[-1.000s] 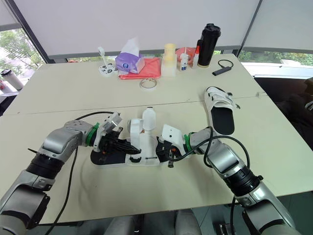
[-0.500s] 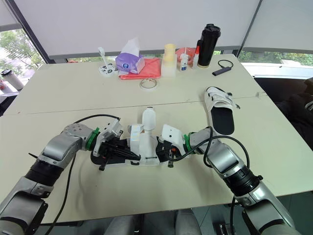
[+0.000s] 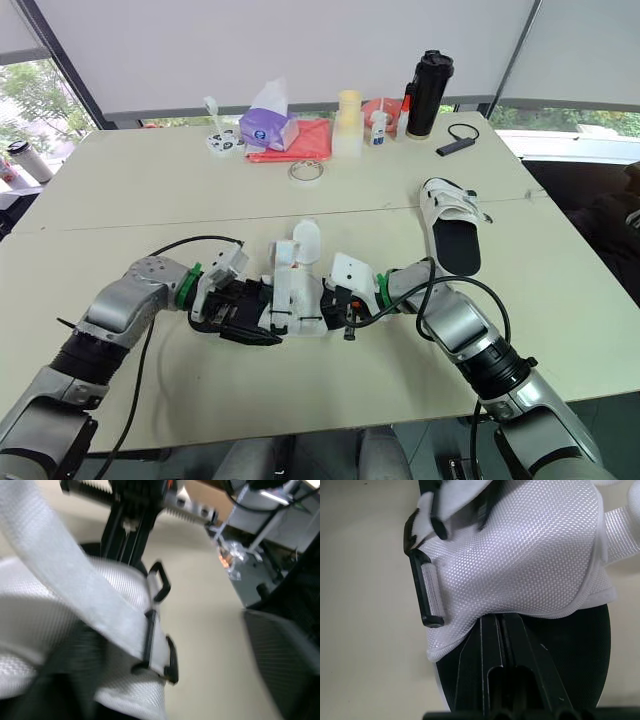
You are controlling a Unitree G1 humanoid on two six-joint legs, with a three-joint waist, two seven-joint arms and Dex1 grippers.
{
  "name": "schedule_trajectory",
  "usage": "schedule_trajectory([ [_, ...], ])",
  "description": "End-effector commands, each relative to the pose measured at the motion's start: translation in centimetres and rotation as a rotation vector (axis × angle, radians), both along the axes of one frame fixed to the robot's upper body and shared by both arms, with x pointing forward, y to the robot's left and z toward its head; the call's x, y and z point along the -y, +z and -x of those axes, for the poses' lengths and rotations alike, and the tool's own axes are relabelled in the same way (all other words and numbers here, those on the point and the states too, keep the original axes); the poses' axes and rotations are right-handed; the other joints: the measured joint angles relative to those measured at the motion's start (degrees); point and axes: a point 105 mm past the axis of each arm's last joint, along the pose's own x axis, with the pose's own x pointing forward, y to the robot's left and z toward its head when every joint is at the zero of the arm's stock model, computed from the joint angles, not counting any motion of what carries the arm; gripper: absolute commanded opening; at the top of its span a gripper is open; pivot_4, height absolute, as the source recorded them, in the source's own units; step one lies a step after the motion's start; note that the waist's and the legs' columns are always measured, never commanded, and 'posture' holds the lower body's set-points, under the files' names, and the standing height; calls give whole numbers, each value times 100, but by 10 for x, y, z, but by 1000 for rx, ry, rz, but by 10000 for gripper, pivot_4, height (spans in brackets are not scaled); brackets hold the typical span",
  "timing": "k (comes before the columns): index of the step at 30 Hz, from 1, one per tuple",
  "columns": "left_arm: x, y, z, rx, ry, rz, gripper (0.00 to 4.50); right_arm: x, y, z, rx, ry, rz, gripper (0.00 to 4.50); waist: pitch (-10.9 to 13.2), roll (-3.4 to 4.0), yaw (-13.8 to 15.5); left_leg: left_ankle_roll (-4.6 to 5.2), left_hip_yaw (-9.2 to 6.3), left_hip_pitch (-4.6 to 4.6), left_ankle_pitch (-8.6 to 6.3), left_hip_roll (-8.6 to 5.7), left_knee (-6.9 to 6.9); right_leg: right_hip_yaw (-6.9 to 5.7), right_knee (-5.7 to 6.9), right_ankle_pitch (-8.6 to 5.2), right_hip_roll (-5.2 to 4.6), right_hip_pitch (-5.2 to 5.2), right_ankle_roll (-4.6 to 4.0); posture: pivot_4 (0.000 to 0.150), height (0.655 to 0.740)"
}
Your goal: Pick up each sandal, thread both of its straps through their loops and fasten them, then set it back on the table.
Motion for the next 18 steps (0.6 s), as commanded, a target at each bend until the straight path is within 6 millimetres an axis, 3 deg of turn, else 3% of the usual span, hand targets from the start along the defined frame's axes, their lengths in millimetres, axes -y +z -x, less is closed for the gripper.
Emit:
schedule_trajectory([
  [1, -5, 32, 1, 37, 43, 76, 44262, 5, -14, -2, -29, -36, 51, 0, 0, 0, -3, 0, -2, 2, 0, 1, 0, 1, 1, 0, 0, 0, 0, 1500, 7400],
  [4, -15, 48, 6, 15, 84, 104, 44262, 6, -15, -1, -31, -37, 50, 0, 1, 0, -26, 0, -8, 1, 0, 0, 0, 3, 5, -5, -1, -5, 7, 1500, 7400],
  [7, -26, 50, 13, -9, 123, 90, 44262, 5, -15, -1, -33, -37, 49, 0, 1, 1, -29, 0, -8, 1, 0, -1, -3, 4, 11, -9, -2, -8, 16, 1500, 7400],
  [13, -49, 13, 53, -147, 130, -53, 44262, 4, -16, 0, -35, -33, 46, 0, 1, 1, -32, -1, -4, 2, -1, 2, -5, 9, 10, -13, -4, -11, 7, 1500, 7400],
  [18, -50, -2, 70, -191, 127, -78, 44262, 4, -17, 1, -36, -30, 46, 0, 0, -1, -9, -16, -4, 3, -10, 12, -6, 9, 11, -16, -16, -15, -4, 1500, 7400],
])
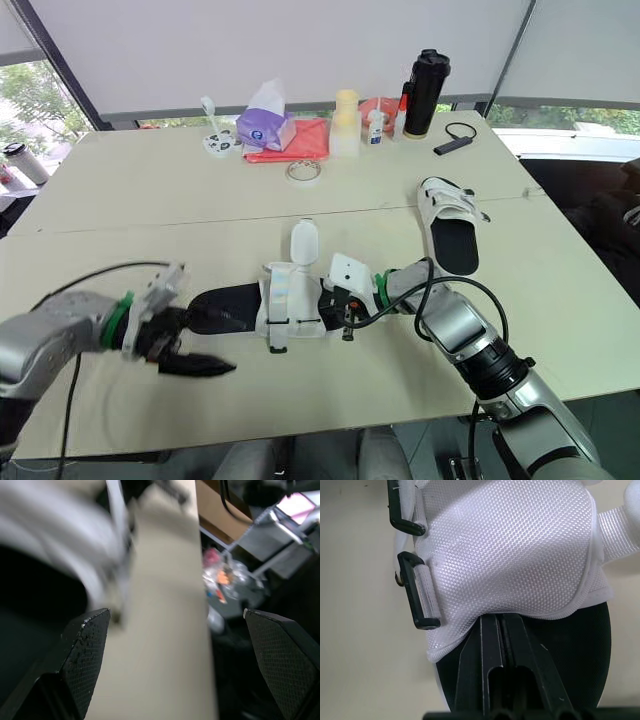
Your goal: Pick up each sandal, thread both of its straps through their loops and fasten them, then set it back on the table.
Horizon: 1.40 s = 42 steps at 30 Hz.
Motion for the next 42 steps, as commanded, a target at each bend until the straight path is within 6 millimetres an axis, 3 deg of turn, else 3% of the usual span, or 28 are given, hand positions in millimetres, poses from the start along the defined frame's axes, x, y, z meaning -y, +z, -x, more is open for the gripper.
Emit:
schedule_trajectory([
  [1, 5, 7, 7, 44, -30, 11, 44262, 5, -16, 0, -35, -32, 50, 0, 0, 0, 2, -3, 2, 0, -2, 0, 0, 0, 0, 0, -3, -3, -1, 1500, 7400],
  [5, 12, -16, 10, 21, 15, 12, 44262, 5, -16, 1, -34, -29, 53, 0, -3, 7, -7, -4, 7, -2, -3, -1, -1, 3, -3, 1, -11, -19, -2, 1500, 7400],
  [9, 22, -37, -10, 77, 116, -4, 44262, 5, -16, 0, -31, -29, 55, 0, -2, 3, 7, 11, 12, -7, 7, -3, -10, 6, -3, 1, -9, -17, -2, 1500, 7400],
  [18, 35, -49, -14, 83, 172, 23, 44262, 6, -16, 0, -30, -36, 53, 0, -4, 3, 23, 3, 10, -6, 2, -4, -8, 4, -1, 1, -10, -10, -3, 1500, 7400],
  [28, 59, -46, -16, 63, 167, 104, 44262, 5, -16, -1, -24, -38, 54, 0, -8, 6, 35, 2, 8, -4, 2, -7, -2, 1, -2, 1, -12, 2, -2, 1500, 7400],
  [31, 63, -48, -16, 52, 163, 110, 36040, 6, -16, -1, -22, -39, 57, 0, -9, 5, 32, 3, 8, -3, 2, -8, -2, 0, -3, 1, -12, 3, -2, 1500, 7400],
  [38, 60, -44, -13, 32, 146, 117, 616, 6, -16, -1, -23, -41, 57, 0, -8, 5, 22, 11, 8, -5, 7, -7, -5, 0, -3, -1, -10, -3, 1, 1500, 7400],
  [42, 54, -29, -1, 5, 79, 143, 616, 6, -16, -2, -21, -43, 58, 0, -7, 4, 14, 0, 7, -5, 0, -7, -4, 0, -3, -1, -10, -2, 1, 1500, 7400],
])
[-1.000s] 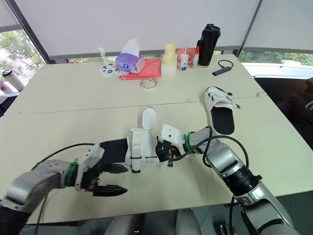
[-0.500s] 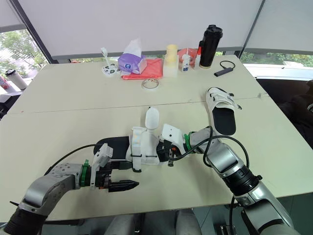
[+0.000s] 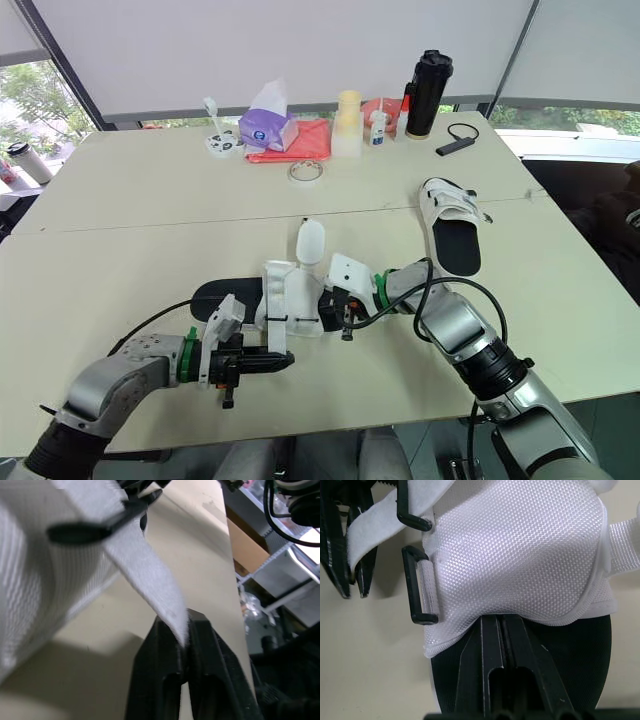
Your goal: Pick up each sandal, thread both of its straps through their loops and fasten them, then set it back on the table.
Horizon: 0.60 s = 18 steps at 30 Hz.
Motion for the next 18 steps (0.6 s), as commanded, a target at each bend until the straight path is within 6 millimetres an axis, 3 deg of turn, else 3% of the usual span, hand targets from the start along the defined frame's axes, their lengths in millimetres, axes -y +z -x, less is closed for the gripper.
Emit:
schedule_trajectory([
  [1, -2, 24, 9, 28, -64, 53, 616, 8, -16, -1, -34, -41, 57, 0, 1, 0, -3, 0, 0, -1, 0, 1, 0, 0, -1, 0, 0, -1, 0, 1500, 7400],
  [10, -2, 78, 39, 20, -252, 118, 616, 8, -16, -3, -29, -41, 57, 0, 3, -1, -10, 2, 0, -7, 2, 1, -2, 1, -2, 0, -1, -12, -1, 1500, 7400],
  [18, 0, 119, 12, 109, -192, 202, 616, 7, -16, -3, -25, -41, 56, 0, 4, -3, -21, 11, 0, -8, 7, 0, -2, 0, -1, 0, 2, -10, 0, 1500, 7400],
])
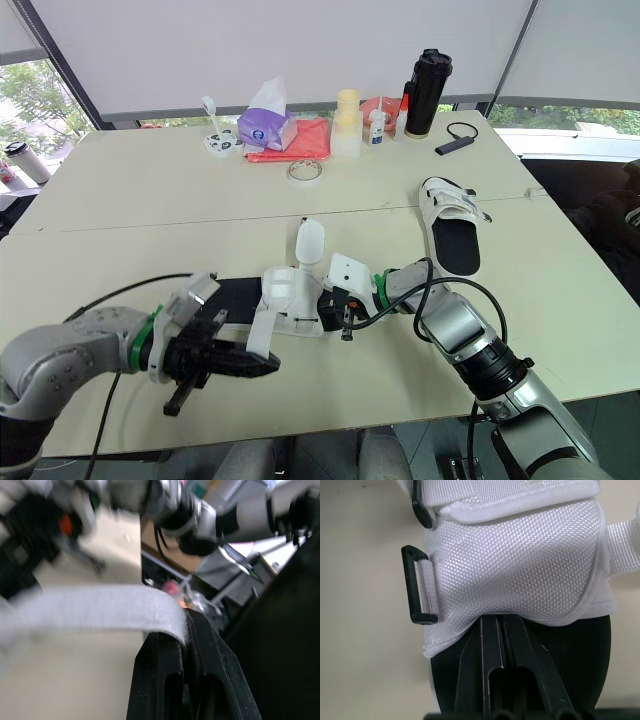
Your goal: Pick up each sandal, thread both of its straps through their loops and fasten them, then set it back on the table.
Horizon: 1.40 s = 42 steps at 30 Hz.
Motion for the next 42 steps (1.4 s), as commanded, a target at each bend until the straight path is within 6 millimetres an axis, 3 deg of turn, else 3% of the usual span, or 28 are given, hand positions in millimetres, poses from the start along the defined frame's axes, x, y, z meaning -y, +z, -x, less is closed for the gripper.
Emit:
schedule_trajectory([
  [1, 1, 24, -13, 63, 40, 79, 616, 8, -17, -3, -30, -49, 58, 0, 0, 0, 0, 0, 2, 0, 0, 0, 0, 1, 0, 0, 1, -1, 0, 1500, 7400],
  [6, 4, 21, -45, 72, 168, 72, 616, 8, -16, -4, -26, -50, 57, 0, 2, -4, -2, 3, 2, 0, 2, -9, 0, 1, 1, 1, 6, 1, 1, 1500, 7400],
  [9, 5, 19, -52, 61, 196, 66, 616, 8, -16, -4, -25, -51, 57, 0, 3, -5, -4, 3, 2, 0, 2, -10, 0, 0, 1, 1, 9, 0, 1, 1500, 7400],
  [15, 7, 4, -81, -111, 293, 116, 616, 9, -16, -4, -22, -55, 60, 0, 2, -4, 18, 3, 1, 4, 3, -10, 2, -1, 3, 2, 13, 4, 1, 1500, 7400],
  [18, 9, 2, -100, -187, 368, 165, 10100, 10, -16, -4, -21, -56, 63, 0, 0, -9, 19, 3, -2, 9, 3, -11, 9, -6, 4, 2, 13, 16, 3, 1500, 7400],
  [25, 10, -11, -116, -209, 440, 153, 44655, 9, -16, -4, -20, -55, 62, 0, 0, -9, 10, 2, -1, 9, 3, -12, 7, -5, 4, 2, 15, 15, 5, 1500, 7400],
  [30, 0, -19, -140, -140, 596, 131, 44655, 10, -16, -4, -20, -57, 63, 0, -1, -10, 18, 0, 1, 17, 4, -13, 8, -6, 4, 3, 15, 25, 3, 1500, 7400],
  [38, -39, 34, -181, -89, 833, 366, 44655, 10, -17, -4, -22, -57, 66, 0, 2, -17, 12, 0, -1, 15, 4, -13, 8, -8, 4, 3, 15, 24, 6, 1500, 7400],
  [42, -44, 29, -178, -80, 831, 305, 44655, 10, -17, -4, -21, -56, 66, 0, 2, -16, 2, -1, 3, 18, 4, -16, 8, -8, 3, 11, 15, 26, 26, 1500, 7400],
])
